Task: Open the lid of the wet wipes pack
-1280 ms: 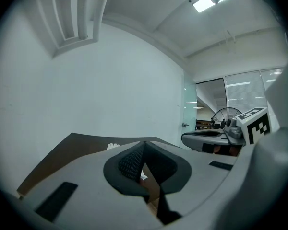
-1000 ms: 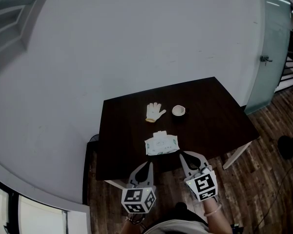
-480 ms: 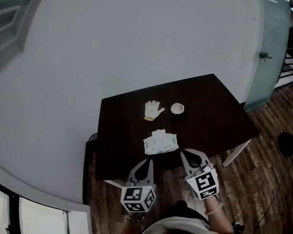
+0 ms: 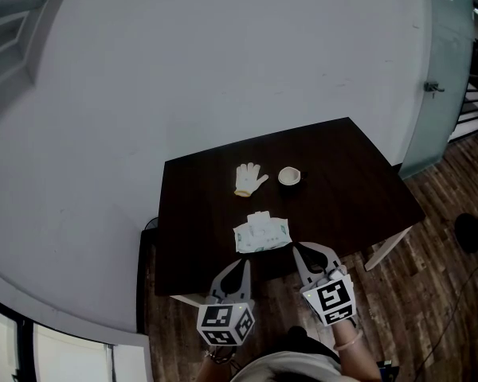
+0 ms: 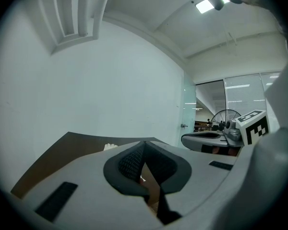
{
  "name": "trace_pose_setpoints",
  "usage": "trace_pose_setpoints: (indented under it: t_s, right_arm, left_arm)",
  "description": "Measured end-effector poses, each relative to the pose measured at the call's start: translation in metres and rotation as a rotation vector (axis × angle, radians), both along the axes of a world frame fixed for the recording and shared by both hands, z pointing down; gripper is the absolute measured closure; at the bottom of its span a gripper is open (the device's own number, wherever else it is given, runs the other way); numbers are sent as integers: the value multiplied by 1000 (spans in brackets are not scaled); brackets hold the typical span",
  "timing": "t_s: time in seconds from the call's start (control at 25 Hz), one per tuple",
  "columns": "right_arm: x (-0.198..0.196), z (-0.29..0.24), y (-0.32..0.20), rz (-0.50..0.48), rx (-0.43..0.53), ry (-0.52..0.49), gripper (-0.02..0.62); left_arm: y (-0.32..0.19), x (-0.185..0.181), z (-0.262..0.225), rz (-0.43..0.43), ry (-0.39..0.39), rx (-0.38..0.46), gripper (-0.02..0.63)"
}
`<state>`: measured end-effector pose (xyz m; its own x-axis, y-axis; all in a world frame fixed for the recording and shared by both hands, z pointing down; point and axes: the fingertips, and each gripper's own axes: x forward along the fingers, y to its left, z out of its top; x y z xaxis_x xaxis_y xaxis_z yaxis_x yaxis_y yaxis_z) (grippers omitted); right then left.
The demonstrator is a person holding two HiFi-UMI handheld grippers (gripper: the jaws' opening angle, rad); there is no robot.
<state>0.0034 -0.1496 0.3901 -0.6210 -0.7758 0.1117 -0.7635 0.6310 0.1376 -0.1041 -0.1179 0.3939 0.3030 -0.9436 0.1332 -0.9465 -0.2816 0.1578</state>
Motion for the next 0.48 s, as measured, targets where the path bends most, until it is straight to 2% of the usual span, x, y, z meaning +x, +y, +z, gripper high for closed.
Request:
trace_pose_setpoints:
  t_s: [0.48]
  right_arm:
    - [-1, 3, -9, -8, -11, -10, 591]
  left_arm:
    - [-11, 6, 6, 6, 20, -21, 592]
